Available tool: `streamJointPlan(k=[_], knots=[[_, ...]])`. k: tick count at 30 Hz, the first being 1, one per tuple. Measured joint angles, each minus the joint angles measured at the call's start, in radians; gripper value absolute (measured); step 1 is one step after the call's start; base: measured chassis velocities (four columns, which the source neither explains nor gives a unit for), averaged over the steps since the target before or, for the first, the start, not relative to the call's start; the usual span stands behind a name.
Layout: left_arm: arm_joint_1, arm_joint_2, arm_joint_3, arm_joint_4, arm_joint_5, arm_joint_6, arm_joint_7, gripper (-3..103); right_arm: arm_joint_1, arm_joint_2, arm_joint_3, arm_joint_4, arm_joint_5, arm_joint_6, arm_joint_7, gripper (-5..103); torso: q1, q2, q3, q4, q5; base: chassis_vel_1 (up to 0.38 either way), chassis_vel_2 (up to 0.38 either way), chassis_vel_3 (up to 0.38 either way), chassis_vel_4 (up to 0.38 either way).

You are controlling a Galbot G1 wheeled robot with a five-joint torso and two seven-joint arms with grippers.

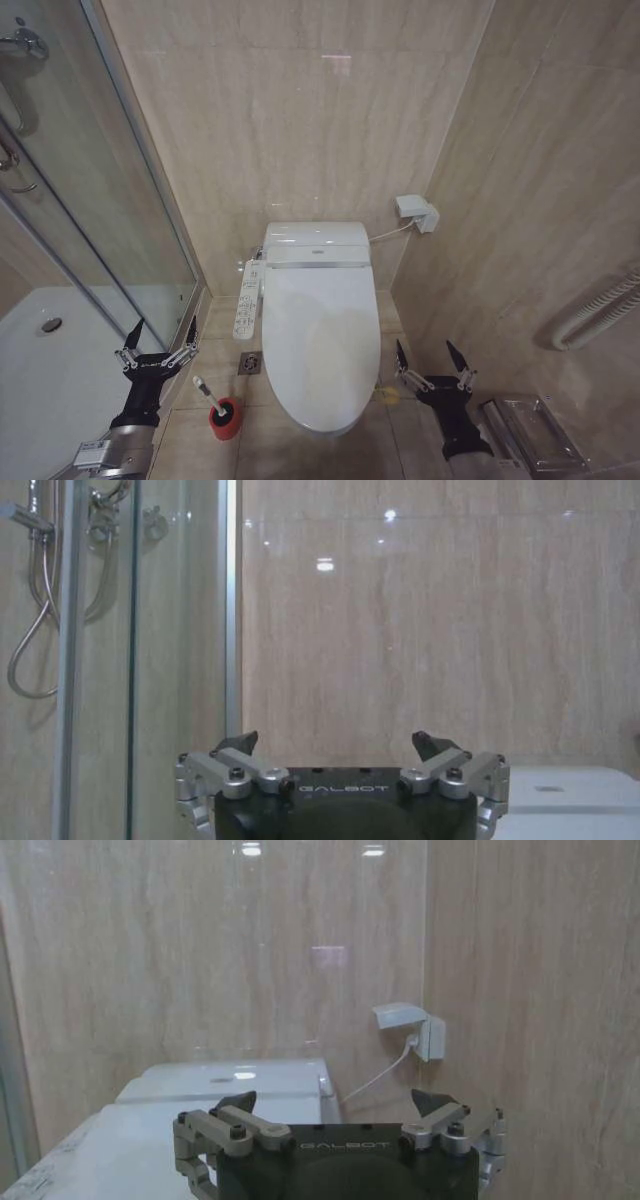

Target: Open the toilet lid, clean the toilet bowl with a toilet brush, close the toilet lid, and flush.

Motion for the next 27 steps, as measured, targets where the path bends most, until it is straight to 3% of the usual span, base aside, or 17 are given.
streamJointPlan(k=[16, 27], knots=[[0.000, 0.000, 0.000, 0.000, 0.000, 0.000, 0.000, 100, -0.058, 0.045, -0.013, -0.162, -0.055, 0.135, -0.046, 100, 0.000, 0.000, 0.000, 0.0000, 0.0000, 0.000, 0.000, 0.000, 0.000], [0.000, 0.000, 0.000, 0.000, 0.000, 0.000, 0.000, 100, -0.045, 0.013, -0.004, -0.233, -0.055, 0.144, -0.058, 100, 0.000, 0.000, 0.000, 0.0001, 0.0000, 0.000, 0.000, 0.000, 0.000]])
